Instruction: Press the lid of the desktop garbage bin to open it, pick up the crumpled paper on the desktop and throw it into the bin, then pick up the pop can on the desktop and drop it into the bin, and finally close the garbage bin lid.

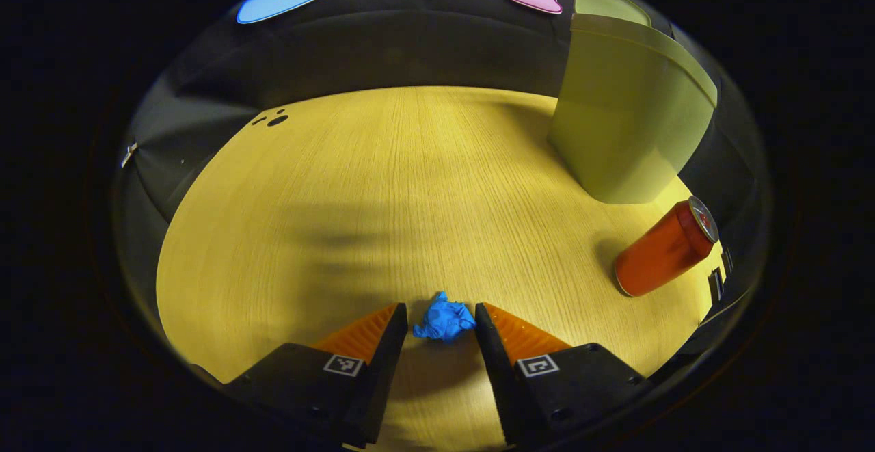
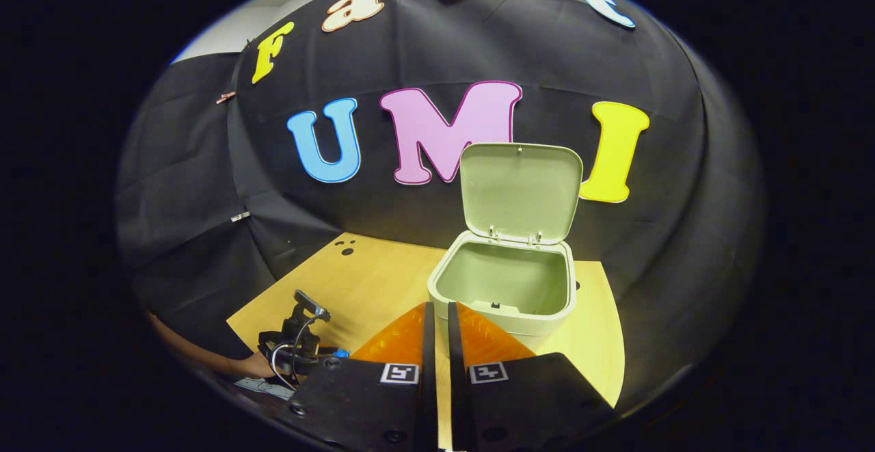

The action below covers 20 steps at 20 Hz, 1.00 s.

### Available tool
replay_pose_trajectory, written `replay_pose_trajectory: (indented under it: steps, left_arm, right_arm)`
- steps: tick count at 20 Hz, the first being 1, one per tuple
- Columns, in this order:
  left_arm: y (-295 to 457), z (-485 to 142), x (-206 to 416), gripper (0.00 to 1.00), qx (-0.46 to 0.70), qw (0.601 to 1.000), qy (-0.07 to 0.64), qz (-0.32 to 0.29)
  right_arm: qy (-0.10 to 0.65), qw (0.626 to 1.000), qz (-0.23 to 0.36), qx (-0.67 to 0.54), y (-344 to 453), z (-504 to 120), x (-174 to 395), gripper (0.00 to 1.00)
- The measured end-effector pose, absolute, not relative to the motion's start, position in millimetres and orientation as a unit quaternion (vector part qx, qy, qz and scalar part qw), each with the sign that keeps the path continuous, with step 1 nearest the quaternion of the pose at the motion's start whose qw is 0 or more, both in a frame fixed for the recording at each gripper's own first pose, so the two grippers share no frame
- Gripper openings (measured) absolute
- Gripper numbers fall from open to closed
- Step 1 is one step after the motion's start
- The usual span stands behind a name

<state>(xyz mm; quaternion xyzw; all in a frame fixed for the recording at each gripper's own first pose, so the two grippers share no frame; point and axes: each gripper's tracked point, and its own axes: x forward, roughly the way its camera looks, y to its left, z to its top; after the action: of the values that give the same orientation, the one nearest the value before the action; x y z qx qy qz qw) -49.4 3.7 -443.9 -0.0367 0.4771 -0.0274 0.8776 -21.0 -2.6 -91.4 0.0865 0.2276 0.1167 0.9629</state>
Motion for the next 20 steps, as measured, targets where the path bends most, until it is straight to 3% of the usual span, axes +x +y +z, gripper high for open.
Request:
replay_pose_trajectory:
  steps: [3, 8, 20]
  left_arm:
    - [-0.6, -443.0, -45.0, 0.6, -0.037, 0.88, 0.472, -0.032]
    - [-10.4, -425.6, -37.7, 0.41, -0.089, 0.883, 0.456, -0.066]
    - [-65.9, -226.7, 48.1, 0.41, -0.141, 0.94, 0.271, -0.152]
  right_arm:
    - [0.233, 0.961, 0.119, 0.087, -0.7, -93.5, -22.3, 0.12]
    - [0.228, 0.962, 0.117, 0.093, 0.5, -91.2, -19.4, 0.12]
    - [0.242, 0.957, 0.124, 0.104, 11.9, -102.1, -26.0, 0.27]
